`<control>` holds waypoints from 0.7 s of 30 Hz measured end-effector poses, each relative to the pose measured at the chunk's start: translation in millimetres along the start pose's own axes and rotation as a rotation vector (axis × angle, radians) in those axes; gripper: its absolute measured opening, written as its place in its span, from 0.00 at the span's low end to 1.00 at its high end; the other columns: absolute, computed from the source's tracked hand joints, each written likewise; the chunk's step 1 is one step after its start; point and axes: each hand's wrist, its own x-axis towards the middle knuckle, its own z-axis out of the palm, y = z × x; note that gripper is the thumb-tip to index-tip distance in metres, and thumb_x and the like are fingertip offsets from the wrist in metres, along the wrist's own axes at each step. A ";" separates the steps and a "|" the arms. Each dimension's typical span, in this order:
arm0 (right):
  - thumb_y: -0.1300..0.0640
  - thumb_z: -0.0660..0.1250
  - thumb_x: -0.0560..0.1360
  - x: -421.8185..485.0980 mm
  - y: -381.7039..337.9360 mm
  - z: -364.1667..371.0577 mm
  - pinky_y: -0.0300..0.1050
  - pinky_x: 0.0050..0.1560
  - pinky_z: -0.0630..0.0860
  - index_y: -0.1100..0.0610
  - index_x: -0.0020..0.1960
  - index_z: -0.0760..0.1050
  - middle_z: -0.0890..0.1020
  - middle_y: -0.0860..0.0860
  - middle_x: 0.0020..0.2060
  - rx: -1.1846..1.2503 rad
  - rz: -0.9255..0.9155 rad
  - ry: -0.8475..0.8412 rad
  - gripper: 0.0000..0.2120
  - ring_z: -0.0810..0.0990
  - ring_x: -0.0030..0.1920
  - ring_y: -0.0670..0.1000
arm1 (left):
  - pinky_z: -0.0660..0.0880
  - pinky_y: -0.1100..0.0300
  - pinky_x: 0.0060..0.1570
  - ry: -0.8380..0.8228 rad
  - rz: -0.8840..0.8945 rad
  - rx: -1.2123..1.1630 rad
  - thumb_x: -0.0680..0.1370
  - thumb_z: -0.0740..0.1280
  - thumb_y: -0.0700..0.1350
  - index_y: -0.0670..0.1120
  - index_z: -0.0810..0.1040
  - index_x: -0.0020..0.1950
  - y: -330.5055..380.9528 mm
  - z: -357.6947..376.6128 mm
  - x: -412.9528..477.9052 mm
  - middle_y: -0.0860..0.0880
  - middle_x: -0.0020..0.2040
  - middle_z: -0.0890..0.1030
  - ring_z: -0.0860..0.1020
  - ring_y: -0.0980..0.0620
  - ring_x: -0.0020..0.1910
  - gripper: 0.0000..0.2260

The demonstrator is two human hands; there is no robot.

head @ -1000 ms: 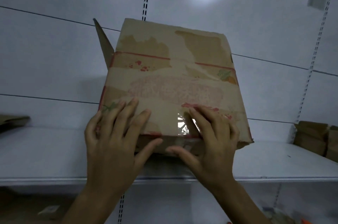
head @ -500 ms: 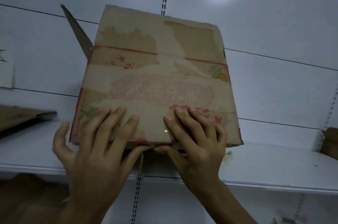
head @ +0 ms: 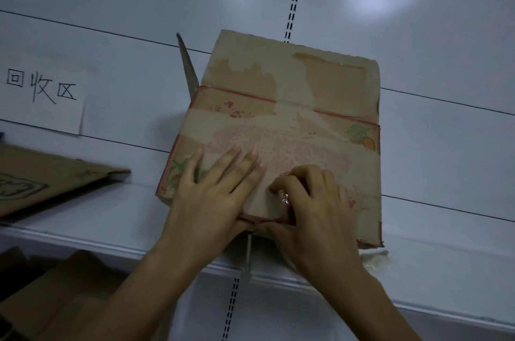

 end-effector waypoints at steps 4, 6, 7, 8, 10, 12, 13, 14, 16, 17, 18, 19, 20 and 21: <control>0.44 0.78 0.59 -2.8 12.4 4.8 0.46 0.40 0.71 0.52 0.46 0.71 0.72 0.49 0.47 0.044 -0.014 -0.005 0.23 0.68 0.47 0.50 | 0.66 0.36 0.62 0.051 0.022 0.000 0.64 0.75 0.61 0.46 0.75 0.67 6.9 9.0 4.2 0.46 0.68 0.75 0.73 0.44 0.67 0.35; 0.44 0.75 0.63 -8.1 19.6 7.0 0.47 0.42 0.73 0.52 0.49 0.71 0.71 0.48 0.49 0.089 -0.032 -0.001 0.22 0.67 0.49 0.49 | 0.65 0.36 0.62 0.065 0.013 -0.022 0.61 0.77 0.59 0.46 0.76 0.66 10.7 11.9 4.6 0.46 0.67 0.75 0.74 0.44 0.66 0.37; 0.42 0.73 0.65 -12.1 23.0 7.9 0.46 0.45 0.73 0.52 0.54 0.71 0.70 0.48 0.52 0.110 -0.042 -0.010 0.23 0.68 0.51 0.49 | 0.65 0.35 0.62 0.072 0.012 -0.028 0.61 0.77 0.59 0.46 0.76 0.66 12.3 13.9 4.3 0.46 0.67 0.75 0.74 0.44 0.66 0.37; 0.40 0.70 0.68 -16.0 26.6 8.5 0.45 0.49 0.72 0.53 0.59 0.72 0.70 0.49 0.55 0.133 -0.052 -0.026 0.26 0.69 0.53 0.50 | 0.64 0.35 0.62 0.075 0.016 -0.033 0.62 0.76 0.59 0.45 0.76 0.67 14.1 16.2 3.8 0.46 0.67 0.75 0.73 0.44 0.66 0.36; 0.39 0.65 0.72 -20.6 32.2 8.7 0.44 0.54 0.70 0.55 0.61 0.76 0.73 0.51 0.56 0.190 -0.071 -0.032 0.25 0.70 0.56 0.50 | 0.64 0.36 0.63 0.083 0.024 -0.042 0.67 0.71 0.60 0.46 0.75 0.67 17.1 20.3 3.1 0.46 0.68 0.74 0.73 0.44 0.67 0.32; 0.45 0.65 0.75 -22.4 38.1 9.1 0.45 0.52 0.72 0.58 0.51 0.81 0.76 0.53 0.52 0.243 -0.083 0.025 0.17 0.73 0.53 0.51 | 0.64 0.36 0.63 0.073 0.021 -0.060 0.71 0.60 0.61 0.46 0.75 0.67 20.6 22.6 3.5 0.46 0.67 0.75 0.73 0.44 0.66 0.29; 0.49 0.65 0.75 -23.5 42.1 10.3 0.46 0.48 0.73 0.60 0.45 0.81 0.77 0.53 0.48 0.261 -0.087 0.053 0.14 0.74 0.50 0.51 | 0.65 0.36 0.63 0.066 0.024 -0.067 0.71 0.58 0.61 0.46 0.76 0.66 22.0 24.6 4.0 0.47 0.67 0.76 0.74 0.44 0.65 0.29; 0.51 0.66 0.75 -26.0 46.0 12.1 0.46 0.45 0.72 0.60 0.41 0.79 0.77 0.53 0.45 0.271 -0.087 0.068 0.12 0.74 0.47 0.52 | 0.65 0.36 0.63 0.071 0.033 -0.071 0.71 0.57 0.61 0.46 0.76 0.66 23.9 27.4 4.1 0.47 0.67 0.76 0.74 0.44 0.65 0.29; 0.53 0.67 0.74 -29.6 52.0 16.5 0.43 0.45 0.71 0.59 0.42 0.78 0.77 0.52 0.43 0.272 -0.077 0.080 0.09 0.74 0.46 0.51 | 0.66 0.36 0.62 0.090 0.044 -0.075 0.71 0.58 0.60 0.46 0.77 0.65 29.4 32.4 3.0 0.47 0.66 0.76 0.75 0.44 0.64 0.28; 0.53 0.67 0.74 -29.4 54.2 18.2 0.41 0.46 0.71 0.59 0.46 0.79 0.78 0.52 0.44 0.257 -0.071 0.096 0.08 0.74 0.46 0.51 | 0.66 0.36 0.62 0.103 0.046 -0.075 0.71 0.58 0.59 0.46 0.78 0.64 31.9 34.2 2.9 0.47 0.66 0.77 0.75 0.44 0.64 0.28; 0.53 0.67 0.74 -27.2 55.9 19.7 0.40 0.46 0.71 0.59 0.49 0.80 0.78 0.52 0.44 0.233 -0.071 0.119 0.10 0.74 0.46 0.50 | 0.67 0.36 0.62 0.122 0.050 -0.071 0.70 0.58 0.58 0.46 0.78 0.63 34.0 35.4 3.7 0.47 0.65 0.77 0.76 0.44 0.63 0.27; 0.54 0.67 0.74 -23.9 58.1 21.2 0.40 0.46 0.71 0.60 0.50 0.81 0.78 0.53 0.44 0.215 -0.081 0.135 0.10 0.74 0.46 0.51 | 0.67 0.36 0.61 0.141 0.053 -0.065 0.70 0.58 0.57 0.46 0.79 0.63 35.4 36.5 5.0 0.47 0.65 0.77 0.76 0.44 0.62 0.27; 0.55 0.67 0.74 -21.5 60.0 22.4 0.42 0.45 0.71 0.60 0.49 0.81 0.78 0.54 0.43 0.206 -0.094 0.141 0.10 0.74 0.46 0.51 | 0.67 0.36 0.61 0.156 0.053 -0.061 0.71 0.58 0.57 0.45 0.79 0.63 36.5 37.9 5.6 0.47 0.65 0.78 0.77 0.44 0.62 0.26; 0.55 0.67 0.74 -20.3 61.6 23.9 0.44 0.44 0.71 0.60 0.46 0.81 0.78 0.54 0.43 0.210 -0.107 0.141 0.08 0.74 0.45 0.52 | 0.67 0.36 0.61 0.166 0.053 -0.056 0.71 0.58 0.57 0.45 0.79 0.63 37.1 38.8 5.5 0.47 0.64 0.78 0.77 0.44 0.62 0.26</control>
